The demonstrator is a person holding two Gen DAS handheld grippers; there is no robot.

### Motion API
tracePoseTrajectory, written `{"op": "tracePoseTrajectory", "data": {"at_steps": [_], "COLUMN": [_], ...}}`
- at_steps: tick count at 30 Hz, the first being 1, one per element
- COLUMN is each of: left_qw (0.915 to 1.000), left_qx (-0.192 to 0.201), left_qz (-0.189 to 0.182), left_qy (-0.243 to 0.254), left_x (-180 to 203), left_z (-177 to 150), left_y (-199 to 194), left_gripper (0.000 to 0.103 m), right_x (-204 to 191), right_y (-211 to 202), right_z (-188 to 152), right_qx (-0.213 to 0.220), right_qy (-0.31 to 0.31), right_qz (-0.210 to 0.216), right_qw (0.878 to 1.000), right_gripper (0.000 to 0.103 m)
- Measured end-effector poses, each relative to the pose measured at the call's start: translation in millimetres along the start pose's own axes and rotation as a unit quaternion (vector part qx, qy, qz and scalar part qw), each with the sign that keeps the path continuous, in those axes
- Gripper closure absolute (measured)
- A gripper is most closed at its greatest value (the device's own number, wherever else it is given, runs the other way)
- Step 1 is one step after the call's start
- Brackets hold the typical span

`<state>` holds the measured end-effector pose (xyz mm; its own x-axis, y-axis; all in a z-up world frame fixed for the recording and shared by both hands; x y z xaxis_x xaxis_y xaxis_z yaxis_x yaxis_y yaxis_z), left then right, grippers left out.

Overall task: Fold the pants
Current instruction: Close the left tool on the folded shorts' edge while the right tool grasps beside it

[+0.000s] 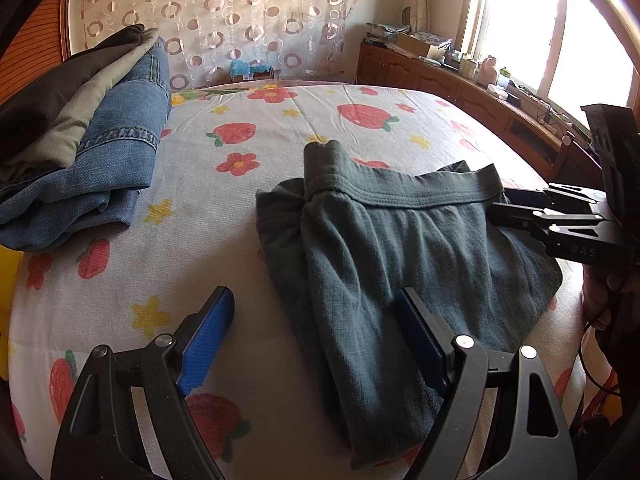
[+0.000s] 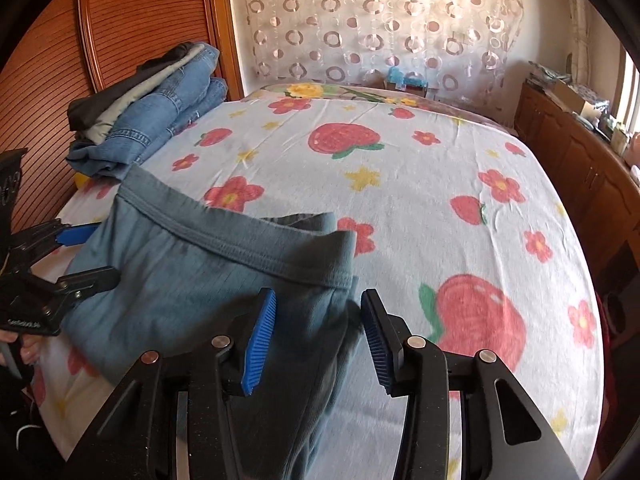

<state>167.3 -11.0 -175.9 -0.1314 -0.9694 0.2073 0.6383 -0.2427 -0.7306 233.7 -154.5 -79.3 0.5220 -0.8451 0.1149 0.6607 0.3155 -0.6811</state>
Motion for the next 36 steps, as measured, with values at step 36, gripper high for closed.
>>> {"op": "tracePoseTrajectory", "data": {"at_steps": [36], "left_qw": [0.9985], "left_qx": [-0.026], "left_qz": [-0.029], "left_qy": [-0.039], "left_x": [-11], "left_z": [40], "left_y": [27], "left_gripper": [0.037], "right_x": [4], "right_y": [5], "right_z": [-6], "right_qx": [0.012], "right_qy": [0.008], "right_qz": [0.002], "right_qw": [1.000], "right_gripper": [0.048]}}
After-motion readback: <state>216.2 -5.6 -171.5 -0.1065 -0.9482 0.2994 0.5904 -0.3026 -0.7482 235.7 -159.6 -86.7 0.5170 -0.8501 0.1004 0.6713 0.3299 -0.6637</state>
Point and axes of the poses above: each gripper's, at about its wrist camera, not at the fingertips, and y roughly the way its jaws point, x to its right, z to its top, the point moved 9 cm from there along y, roughly the way its jaws point, and after that the axes turned 10 degrees about -y, right-handed, at the moved point
